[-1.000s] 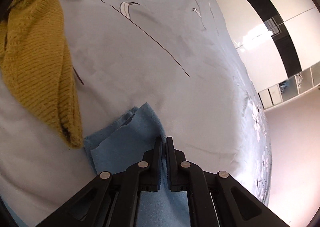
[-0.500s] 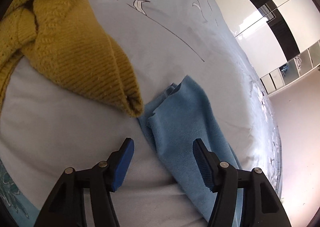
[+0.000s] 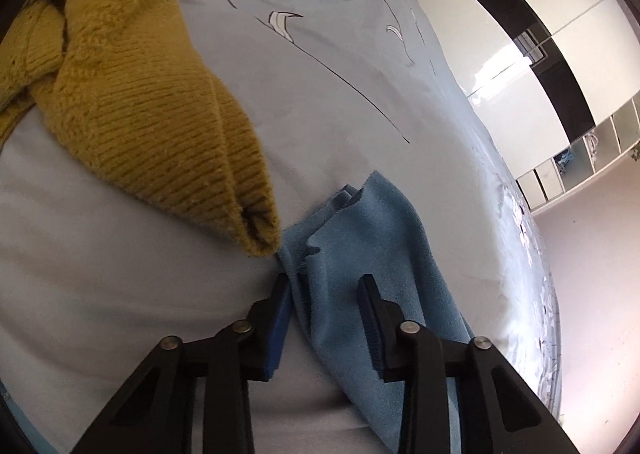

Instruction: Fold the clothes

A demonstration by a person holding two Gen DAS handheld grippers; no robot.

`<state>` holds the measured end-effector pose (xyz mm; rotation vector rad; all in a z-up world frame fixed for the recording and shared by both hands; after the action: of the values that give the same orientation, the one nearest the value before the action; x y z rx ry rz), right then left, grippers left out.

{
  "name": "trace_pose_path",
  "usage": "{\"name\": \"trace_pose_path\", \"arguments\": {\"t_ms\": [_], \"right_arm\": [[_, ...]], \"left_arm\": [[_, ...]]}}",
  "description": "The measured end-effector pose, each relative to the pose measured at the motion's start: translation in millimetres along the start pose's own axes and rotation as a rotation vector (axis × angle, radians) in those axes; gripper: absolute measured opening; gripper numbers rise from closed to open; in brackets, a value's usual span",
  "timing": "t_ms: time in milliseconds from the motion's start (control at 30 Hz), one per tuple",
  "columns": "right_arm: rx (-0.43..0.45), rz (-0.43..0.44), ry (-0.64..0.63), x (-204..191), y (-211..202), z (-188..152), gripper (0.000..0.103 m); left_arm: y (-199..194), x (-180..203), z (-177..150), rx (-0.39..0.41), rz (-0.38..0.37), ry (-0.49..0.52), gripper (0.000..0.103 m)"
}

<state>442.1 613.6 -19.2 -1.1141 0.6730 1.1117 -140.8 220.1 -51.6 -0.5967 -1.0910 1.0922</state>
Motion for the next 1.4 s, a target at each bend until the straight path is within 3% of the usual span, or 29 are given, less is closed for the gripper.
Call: {"name": "trace_pose_path", "arguments": {"t_ms": [267, 333, 367, 433, 533, 700, 967, 1000, 1100, 1200, 1267, 1400], "right_arm": [[0.053, 0.025, -0.045, -6.5, 34.2, 14.6, 0.068], [0.075, 0.052, -0.057, -12.7, 32.5, 14.9, 0.066], [0.086, 0.077, -0.054, -15.9, 30.6, 15.3, 0.062], [0.101, 0.108, -0.054, -21.3, 27.4, 17.7, 0.022], [0.092, 0.141, -0.065, -29.7, 26.6, 23.9, 0.014], [0.079, 0.158, -0.175, -63.7, 17.7, 28.6, 0.014], [0.039, 0.209, -0.282, -110.8, -19.6, 15.4, 0.013], [0.035, 0.22, -0.286, -113.4, -27.8, 12.9, 0.013], [0.012, 0.226, -0.32, -115.7, -54.2, 1.3, 0.013], [-0.034, 0.191, -0.327, -98.9, -70.9, -12.0, 0.013], [-0.064, 0.162, -0.283, -75.0, -80.7, -24.3, 0.013], [-0.129, 0.083, -0.196, -21.2, -84.1, -46.4, 0.013]], "left_arm": [[-4.9, -7.7, -12.0, -0.02, -0.102, -0.103, 0.025], [-4.6, -7.1, -13.4, -0.02, -0.097, -0.12, 0.025], [-5.3, -6.3, -14.3, -0.017, -0.103, -0.134, 0.021], [-9.2, -3.9, -16.3, -0.002, -0.107, -0.145, 0.01], [-21.8, -4.8, -17.6, 0.031, -0.099, -0.16, 0.007], [-66.0, -6.6, -14.0, 0.095, -0.111, -0.106, 0.006], [-172.8, -39.0, -30.4, 0.146, -0.199, -0.063, 0.006], [-168.8, -43.1, -12.3, 0.149, -0.222, -0.06, 0.006], [-182.9, -53.4, -21.3, 0.187, -0.253, -0.019, 0.006], [-176.1, -82.3, -43.1, 0.191, -0.226, -0.002, 0.006], [-173.7, -115.0, -67.8, 0.152, -0.218, -0.036, 0.006], [-143.8, -176.9, -114.4, 0.07, -0.133, -0.116, 0.006]]}}
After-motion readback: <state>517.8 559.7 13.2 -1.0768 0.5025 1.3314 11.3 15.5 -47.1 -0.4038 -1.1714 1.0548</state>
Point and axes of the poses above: each gripper's, at about its wrist camera, not at the fingertips, and y roughly the way its jaws point, x to its right, z to its top, the point moved 6 cm from there along y, roughly the way its jaws point, and after that the axes turned 15 degrees about z, right-handed, at the moved point
